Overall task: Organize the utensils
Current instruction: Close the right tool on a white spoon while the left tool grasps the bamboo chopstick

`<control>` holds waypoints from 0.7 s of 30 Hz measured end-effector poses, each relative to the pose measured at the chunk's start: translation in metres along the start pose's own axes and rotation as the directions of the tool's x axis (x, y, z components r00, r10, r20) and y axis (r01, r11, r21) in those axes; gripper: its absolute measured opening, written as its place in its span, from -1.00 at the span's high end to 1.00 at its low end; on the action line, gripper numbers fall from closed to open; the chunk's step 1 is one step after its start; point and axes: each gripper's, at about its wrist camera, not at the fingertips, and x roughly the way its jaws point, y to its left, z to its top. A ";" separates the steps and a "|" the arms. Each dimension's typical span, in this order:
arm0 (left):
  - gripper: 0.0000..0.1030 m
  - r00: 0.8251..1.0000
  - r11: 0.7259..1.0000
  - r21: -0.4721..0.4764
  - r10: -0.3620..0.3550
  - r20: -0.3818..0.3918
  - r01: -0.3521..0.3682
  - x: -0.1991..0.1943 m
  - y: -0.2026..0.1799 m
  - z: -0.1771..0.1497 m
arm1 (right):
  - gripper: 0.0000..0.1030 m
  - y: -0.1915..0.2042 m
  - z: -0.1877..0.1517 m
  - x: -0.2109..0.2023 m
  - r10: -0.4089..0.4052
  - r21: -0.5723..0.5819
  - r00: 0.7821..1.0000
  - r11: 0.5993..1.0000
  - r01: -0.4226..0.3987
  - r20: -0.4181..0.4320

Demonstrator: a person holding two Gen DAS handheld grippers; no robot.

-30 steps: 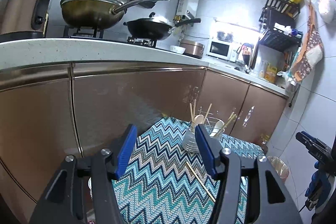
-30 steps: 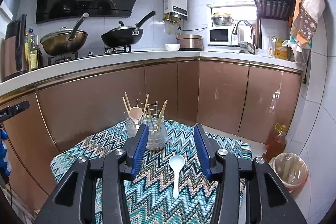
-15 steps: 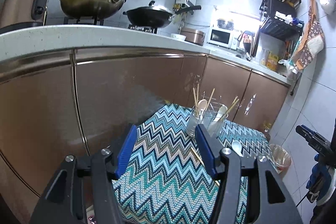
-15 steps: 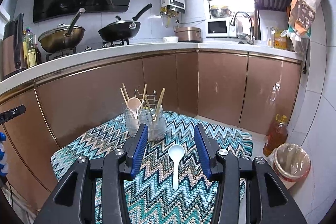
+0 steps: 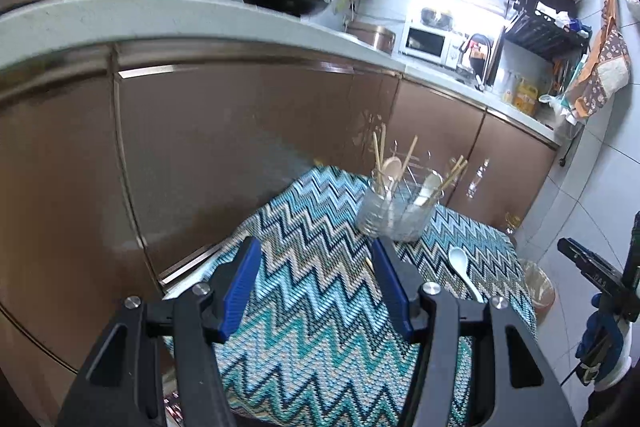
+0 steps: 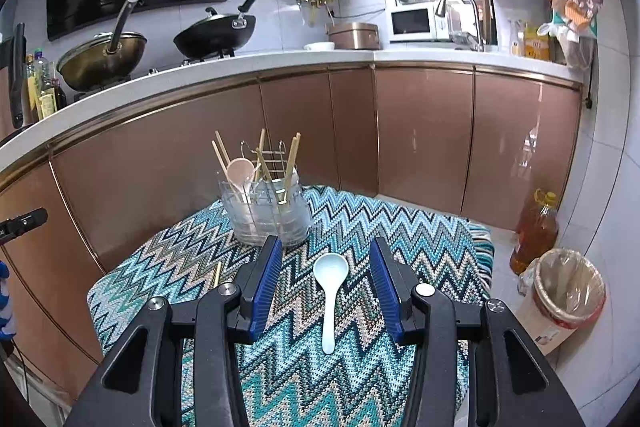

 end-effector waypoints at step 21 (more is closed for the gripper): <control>-0.02 0.803 0.924 -0.320 -0.350 -0.482 0.211 0.227 -0.048 -0.025 | 0.13 -0.031 -0.016 0.157 0.212 0.069 0.915 0.977 -0.200 -0.344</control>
